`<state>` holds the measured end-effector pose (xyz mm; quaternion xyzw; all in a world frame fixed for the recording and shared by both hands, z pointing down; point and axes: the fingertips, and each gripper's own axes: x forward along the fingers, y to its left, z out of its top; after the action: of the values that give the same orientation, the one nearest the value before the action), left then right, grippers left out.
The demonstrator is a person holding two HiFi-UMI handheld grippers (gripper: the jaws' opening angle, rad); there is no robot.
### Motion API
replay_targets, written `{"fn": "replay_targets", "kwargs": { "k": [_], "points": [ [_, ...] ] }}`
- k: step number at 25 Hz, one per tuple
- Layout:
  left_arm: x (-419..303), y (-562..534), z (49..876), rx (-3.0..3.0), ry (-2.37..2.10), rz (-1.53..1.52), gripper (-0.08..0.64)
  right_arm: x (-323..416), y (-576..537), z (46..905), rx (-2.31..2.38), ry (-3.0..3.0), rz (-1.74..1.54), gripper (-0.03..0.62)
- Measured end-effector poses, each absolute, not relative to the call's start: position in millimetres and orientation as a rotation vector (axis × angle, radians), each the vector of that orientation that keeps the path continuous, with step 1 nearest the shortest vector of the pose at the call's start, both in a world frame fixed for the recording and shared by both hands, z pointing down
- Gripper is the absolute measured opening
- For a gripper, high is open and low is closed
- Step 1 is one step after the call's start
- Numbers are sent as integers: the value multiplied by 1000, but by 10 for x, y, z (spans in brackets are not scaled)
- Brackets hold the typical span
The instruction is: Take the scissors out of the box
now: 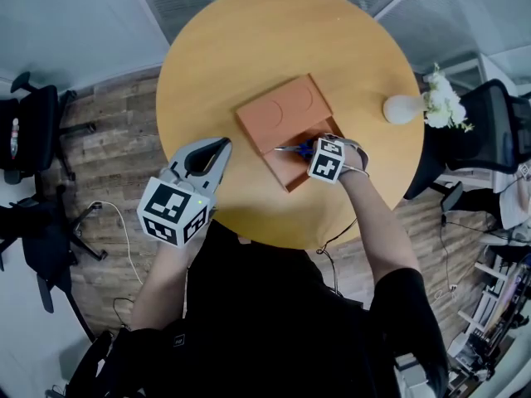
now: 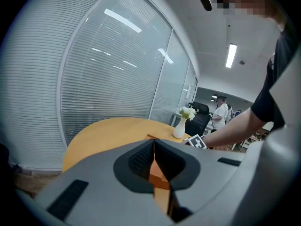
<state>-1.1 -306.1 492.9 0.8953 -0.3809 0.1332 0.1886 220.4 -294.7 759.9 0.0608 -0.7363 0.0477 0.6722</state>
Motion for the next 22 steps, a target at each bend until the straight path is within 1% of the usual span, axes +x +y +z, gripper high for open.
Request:
{"fn": "replay_targets", "kwargs": {
  "k": [7,11,22],
  "points": [
    [-160,-2943,4888,2513,-1088,346,14,2189,-2940,7598,157,-1663,109,103],
    [-241,-2909,4806,2530,-1091,328,15,2199,-2907,7552,217,-1658,104,103],
    [-173,-2865,4587,2603,-1012,271,15,2248,-2904,7024,299,-1606,-15,101]
  ]
}}
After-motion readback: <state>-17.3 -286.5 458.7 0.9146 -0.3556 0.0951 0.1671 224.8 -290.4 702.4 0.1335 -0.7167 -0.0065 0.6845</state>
